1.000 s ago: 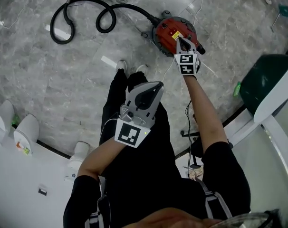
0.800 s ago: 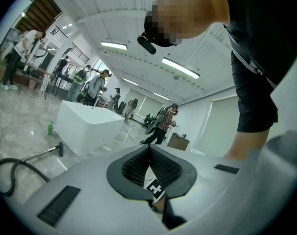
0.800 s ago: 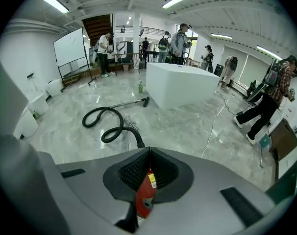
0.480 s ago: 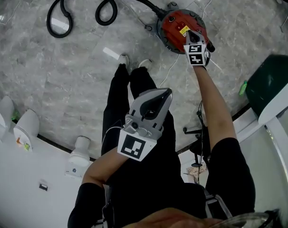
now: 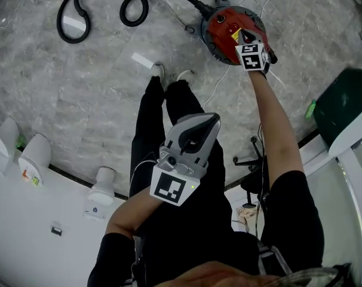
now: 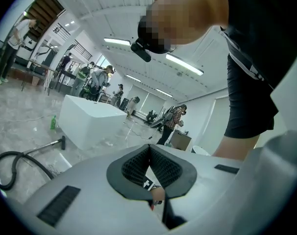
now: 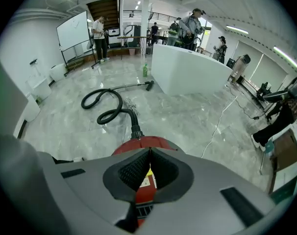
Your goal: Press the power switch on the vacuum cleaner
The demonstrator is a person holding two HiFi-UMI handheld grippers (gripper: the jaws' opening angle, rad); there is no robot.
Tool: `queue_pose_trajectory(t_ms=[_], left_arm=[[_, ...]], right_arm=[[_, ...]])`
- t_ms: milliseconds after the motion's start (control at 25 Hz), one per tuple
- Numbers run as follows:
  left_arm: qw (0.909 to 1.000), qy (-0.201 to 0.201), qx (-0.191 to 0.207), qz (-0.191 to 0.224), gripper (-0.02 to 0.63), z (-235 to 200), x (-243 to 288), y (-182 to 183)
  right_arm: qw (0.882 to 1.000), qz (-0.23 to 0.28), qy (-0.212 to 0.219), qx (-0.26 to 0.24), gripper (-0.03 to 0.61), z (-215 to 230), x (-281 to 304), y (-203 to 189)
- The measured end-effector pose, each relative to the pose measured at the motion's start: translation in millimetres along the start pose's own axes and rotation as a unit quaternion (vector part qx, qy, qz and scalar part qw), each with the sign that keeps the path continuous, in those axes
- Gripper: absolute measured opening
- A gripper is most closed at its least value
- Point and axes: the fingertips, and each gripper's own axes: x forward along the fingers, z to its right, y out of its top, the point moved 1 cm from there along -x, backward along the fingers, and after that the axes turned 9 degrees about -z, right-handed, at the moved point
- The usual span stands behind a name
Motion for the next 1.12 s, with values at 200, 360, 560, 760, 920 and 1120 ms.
queue_pose_trajectory(t_ms=[200, 360, 560, 760, 920, 1120], left_arm=[[0.9998, -0.006, 0.000, -0.016, 0.018, -2.9, 7.7, -17.4], [0.9997, 0.004, -0.010, -0.022, 0.018, -10.9, 5.6, -27.0], [0.9993, -0.002, -0.017, -0.033, 0.018, -19.4, 2.9, -40.1], [0.9989, 0.003, -0.023, -0.040, 0.018, -22.7, -5.9, -51.3], [0.9988, 0.000, -0.030, -0.038, 0.018, -19.7, -4.5, -54.5], [0.9990, -0.023, -0.020, -0.031, 0.018, -3.7, -2.4, -51.6]], right_arm=[[1.000, -0.029, 0.003, 0.000, 0.017, -1.9, 22.1, -11.8], [0.999, -0.038, 0.007, 0.011, 0.017, -3.0, 37.8, -15.2], [0.998, -0.065, 0.011, -0.004, 0.017, -2.7, 57.8, -12.3], [0.997, -0.077, 0.026, 0.014, 0.017, -1.8, 62.7, -10.9], [0.994, -0.099, 0.040, 0.027, 0.015, 0.3, 67.4, -13.7], [0.995, -0.095, 0.030, 0.023, 0.015, 1.2, 66.6, -11.2]])
